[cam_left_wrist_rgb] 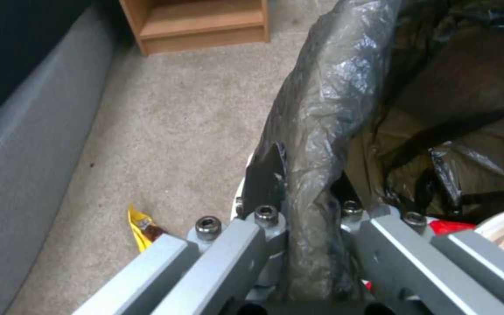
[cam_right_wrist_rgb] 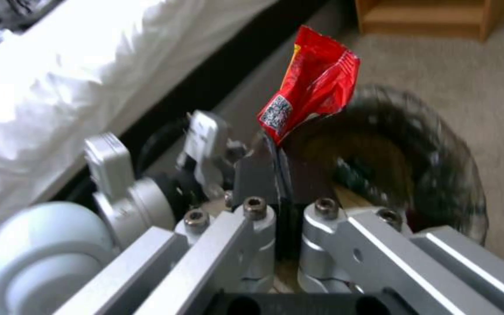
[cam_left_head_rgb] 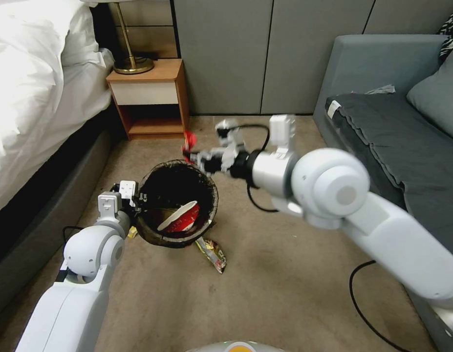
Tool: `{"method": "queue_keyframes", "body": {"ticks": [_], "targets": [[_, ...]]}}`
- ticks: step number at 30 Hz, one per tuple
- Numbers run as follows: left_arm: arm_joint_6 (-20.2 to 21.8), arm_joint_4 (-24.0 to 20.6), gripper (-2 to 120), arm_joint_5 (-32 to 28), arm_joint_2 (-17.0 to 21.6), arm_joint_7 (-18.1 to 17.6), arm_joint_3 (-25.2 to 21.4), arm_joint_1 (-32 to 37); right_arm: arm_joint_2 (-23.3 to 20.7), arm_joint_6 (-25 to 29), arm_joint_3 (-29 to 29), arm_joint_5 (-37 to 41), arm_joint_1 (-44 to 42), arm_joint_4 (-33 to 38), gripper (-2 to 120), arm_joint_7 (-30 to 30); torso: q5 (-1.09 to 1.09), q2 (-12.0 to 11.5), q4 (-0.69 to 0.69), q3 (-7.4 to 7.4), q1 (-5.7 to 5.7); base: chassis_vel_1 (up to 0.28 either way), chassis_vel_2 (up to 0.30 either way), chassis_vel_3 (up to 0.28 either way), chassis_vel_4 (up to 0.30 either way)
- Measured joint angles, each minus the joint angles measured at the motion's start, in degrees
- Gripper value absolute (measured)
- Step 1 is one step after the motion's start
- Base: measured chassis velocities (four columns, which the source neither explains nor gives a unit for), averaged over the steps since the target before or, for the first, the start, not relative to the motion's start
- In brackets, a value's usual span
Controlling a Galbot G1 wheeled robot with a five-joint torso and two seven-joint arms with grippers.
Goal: Pick up the trash bin, then pick up the garbage from the floor and place it into the trash bin.
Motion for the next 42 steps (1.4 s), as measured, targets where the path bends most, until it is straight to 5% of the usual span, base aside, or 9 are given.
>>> {"method": "queue_keyframes", "body": {"ticks": [27,42], "targets": [[-0.01,0.92,0,-0.19,0.11,0.08,0.05,-0.40,9.78,-0.07,-7.36,-3.29,-0.45,-8.06,0,3.95,-0.01,0.00,0.01,0.00,0.00,0.000,0.000,0.000,0.000],[-0.01,1.00,0,-0.17,0.00,0.13,-0.13,-0.32,10.20,0.56,-6.60,-3.06,0.69,-8.70,57,3.52,0.00,0.00,0.00,0.00,0.00,0.000,0.000,0.000,0.000]]}}
